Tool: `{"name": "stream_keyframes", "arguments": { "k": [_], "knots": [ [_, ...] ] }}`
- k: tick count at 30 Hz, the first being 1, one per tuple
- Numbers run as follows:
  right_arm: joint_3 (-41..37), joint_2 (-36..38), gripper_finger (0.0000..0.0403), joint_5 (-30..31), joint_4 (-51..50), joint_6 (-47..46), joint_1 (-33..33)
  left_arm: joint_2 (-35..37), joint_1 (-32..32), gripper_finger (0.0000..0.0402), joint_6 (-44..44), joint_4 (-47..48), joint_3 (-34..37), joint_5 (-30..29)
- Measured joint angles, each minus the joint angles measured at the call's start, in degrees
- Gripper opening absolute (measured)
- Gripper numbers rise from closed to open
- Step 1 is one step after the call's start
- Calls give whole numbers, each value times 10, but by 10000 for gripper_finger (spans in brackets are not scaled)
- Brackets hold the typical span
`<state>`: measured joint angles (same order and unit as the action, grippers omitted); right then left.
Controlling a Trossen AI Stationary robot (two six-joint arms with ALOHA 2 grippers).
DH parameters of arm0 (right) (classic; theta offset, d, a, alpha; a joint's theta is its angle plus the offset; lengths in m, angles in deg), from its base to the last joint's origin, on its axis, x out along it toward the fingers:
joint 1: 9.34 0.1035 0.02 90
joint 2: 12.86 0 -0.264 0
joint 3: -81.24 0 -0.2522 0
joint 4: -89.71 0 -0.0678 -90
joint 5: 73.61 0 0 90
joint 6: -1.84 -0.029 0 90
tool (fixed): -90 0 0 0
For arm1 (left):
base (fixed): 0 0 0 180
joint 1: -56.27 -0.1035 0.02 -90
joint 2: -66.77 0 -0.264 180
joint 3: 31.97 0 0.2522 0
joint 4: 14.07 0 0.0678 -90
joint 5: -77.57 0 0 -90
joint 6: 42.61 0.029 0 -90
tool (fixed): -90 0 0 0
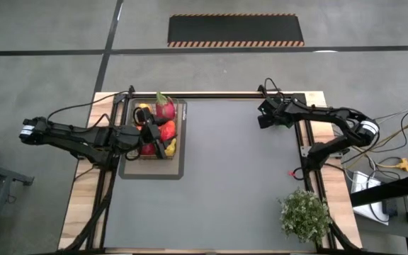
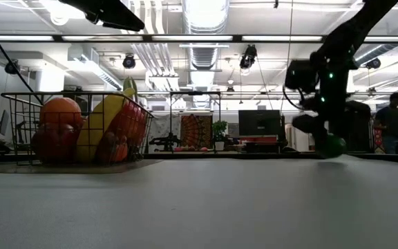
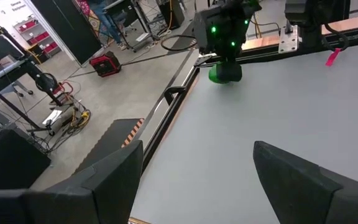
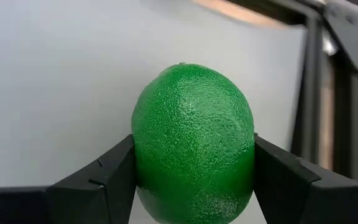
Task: Build produce basket
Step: Put the green lime into the gold wire basket
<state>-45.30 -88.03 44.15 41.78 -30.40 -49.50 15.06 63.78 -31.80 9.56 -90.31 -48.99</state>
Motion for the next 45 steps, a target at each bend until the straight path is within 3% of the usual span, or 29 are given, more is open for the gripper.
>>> {"name": "stream_keyframes", "arguments": {
  "k": [5,11,15,22,35,45],
  "knots": [
    [8,50,246,-26,21,-1,70,0,0,286,0,-11,0,5],
    [3,88,248,-32,136,22,208,0,0,286,-1,-22,0,36],
    [-11,81,249,-25,289,92,313,-5,0,286,-15,-23,0,54],
    [-74,7,250,-23,660,278,455,-27,1,286,-15,-56,23,73],
    [-92,-168,251,-72,1014,400,491,-91,1,286,-12,-234,69,210],
    [-90,-213,251,-73,1086,410,490,-212,1,286,-12,-431,90,276]
  ]
}}
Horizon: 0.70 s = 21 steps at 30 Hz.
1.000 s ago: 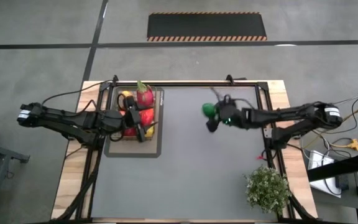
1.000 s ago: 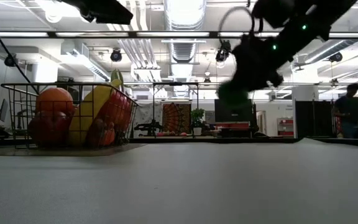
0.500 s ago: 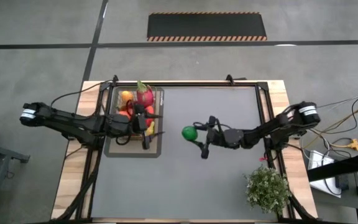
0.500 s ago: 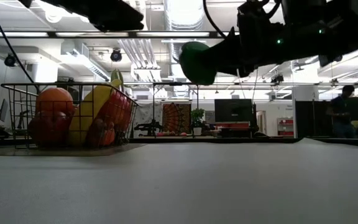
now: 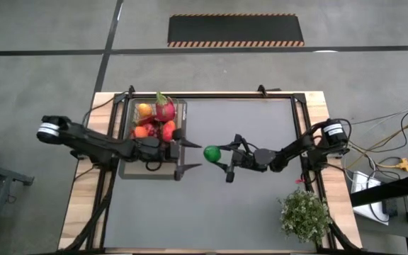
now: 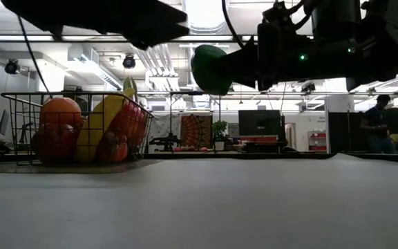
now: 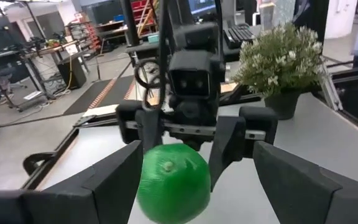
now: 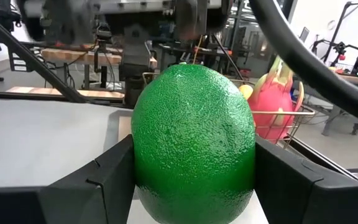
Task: Build produce basket
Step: Put the green lime into the gold wire basket
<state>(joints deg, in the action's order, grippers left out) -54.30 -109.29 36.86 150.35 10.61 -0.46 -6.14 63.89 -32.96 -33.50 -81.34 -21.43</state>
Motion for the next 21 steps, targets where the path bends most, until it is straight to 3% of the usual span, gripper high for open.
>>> {"name": "stream_keyframes", "arguments": {
  "k": [9,21],
  "knots": [
    [0,6,251,0,-4,2,0,-113,-2,286,2,-133,-3,0],
    [0,6,251,1,-9,3,0,-135,-8,286,2,-146,-15,-12]
  ]
}}
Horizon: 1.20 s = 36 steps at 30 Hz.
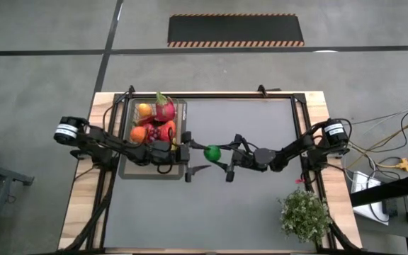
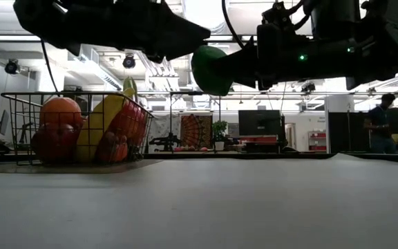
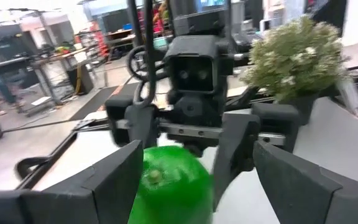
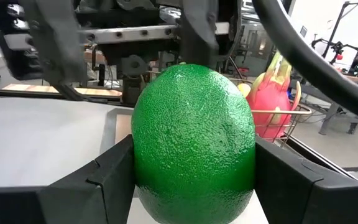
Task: Build produce basket
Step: Put the green lime into the gold wire basket
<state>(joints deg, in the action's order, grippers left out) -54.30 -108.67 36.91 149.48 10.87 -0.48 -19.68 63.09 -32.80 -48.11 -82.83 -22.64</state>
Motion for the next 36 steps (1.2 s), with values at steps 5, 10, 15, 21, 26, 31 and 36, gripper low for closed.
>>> {"name": "stream_keyframes", "arguments": {
  "k": [5,10,15,21,26,31,36],
  "knots": [
    [0,0,251,-3,4,1,0,1,-10,286,15,5,0,-20],
    [0,0,251,-3,4,2,0,0,-19,286,12,5,-1,-19],
    [0,0,251,-2,3,2,0,0,-19,270,12,4,-1,-18],
    [0,0,251,0,1,2,0,0,-19,205,12,9,0,-14],
    [0,0,251,0,-2,2,0,0,-19,148,11,9,0,-14],
    [0,0,251,0,-3,2,0,0,-19,104,11,8,0,-14],
    [0,0,251,-5,0,8,1,3,-19,93,12,9,0,-12]
  ]
}}
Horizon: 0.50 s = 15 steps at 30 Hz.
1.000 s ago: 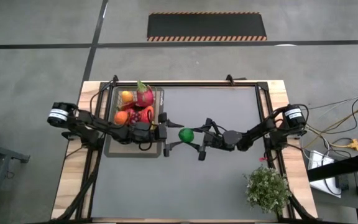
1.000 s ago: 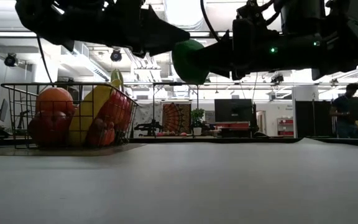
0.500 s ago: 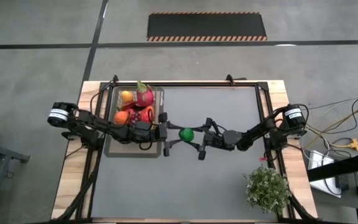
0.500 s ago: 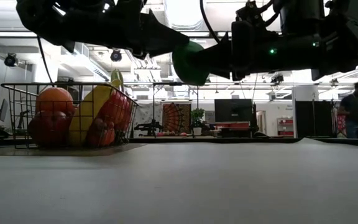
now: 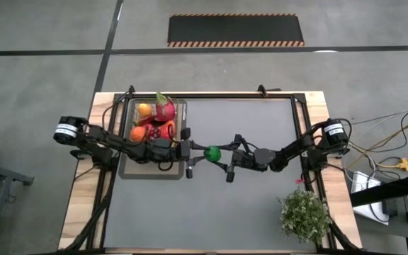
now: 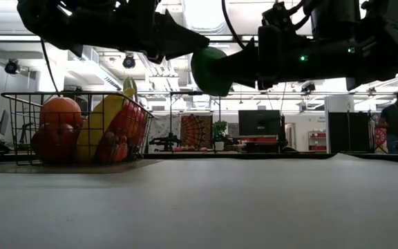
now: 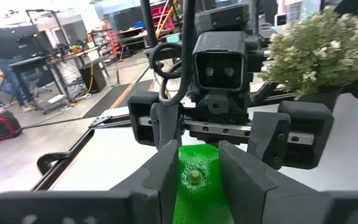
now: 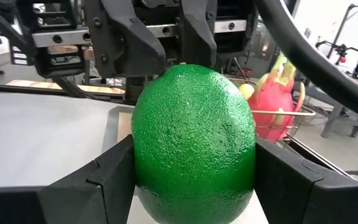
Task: Build produce basket
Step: Put the green lime into the gold wire basket
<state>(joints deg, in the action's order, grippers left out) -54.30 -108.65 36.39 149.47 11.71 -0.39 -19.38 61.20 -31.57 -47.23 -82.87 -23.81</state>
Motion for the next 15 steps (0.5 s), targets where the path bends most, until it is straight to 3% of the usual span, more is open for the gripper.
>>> {"name": "stream_keyframes", "arguments": {
  "k": [6,15],
  "knots": [
    [0,0,251,-13,15,13,4,0,-1,161,0,0,0,32],
    [0,0,251,-26,35,15,4,-2,-1,271,2,4,1,34]
  ]
}}
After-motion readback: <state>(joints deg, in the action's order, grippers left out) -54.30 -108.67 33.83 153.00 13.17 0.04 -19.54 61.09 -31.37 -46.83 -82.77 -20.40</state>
